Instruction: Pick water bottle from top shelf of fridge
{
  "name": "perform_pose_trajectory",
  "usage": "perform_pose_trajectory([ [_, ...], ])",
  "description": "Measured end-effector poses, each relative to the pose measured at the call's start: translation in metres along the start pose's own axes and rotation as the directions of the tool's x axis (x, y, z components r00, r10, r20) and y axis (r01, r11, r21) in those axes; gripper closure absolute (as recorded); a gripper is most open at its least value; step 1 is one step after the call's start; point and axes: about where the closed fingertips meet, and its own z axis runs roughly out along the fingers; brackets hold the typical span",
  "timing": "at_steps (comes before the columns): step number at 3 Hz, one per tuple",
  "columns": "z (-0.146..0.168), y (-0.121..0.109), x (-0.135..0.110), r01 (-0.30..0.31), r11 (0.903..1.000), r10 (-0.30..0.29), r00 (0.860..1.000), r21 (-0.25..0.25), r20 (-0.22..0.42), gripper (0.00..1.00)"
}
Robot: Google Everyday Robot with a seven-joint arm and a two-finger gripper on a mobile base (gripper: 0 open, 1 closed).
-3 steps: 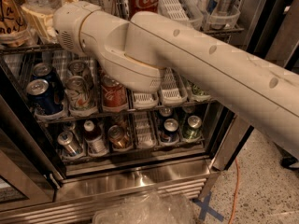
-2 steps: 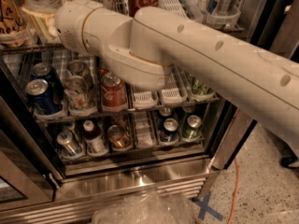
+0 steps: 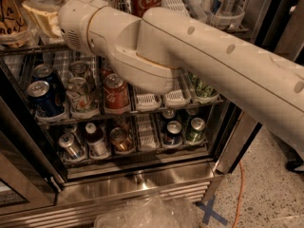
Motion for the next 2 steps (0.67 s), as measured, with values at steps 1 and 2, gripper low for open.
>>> perform_pose_trajectory([
  [1,-0.0092,-0.0033,-0.0068,0.021,0.9998,-0.02,0.998,-0.005,0.064,1.0],
  [2,-0.0102,-0.0025,-0.0069,0.025,0.9997,-0.024,0.997,-0.009,0.078,1.0],
])
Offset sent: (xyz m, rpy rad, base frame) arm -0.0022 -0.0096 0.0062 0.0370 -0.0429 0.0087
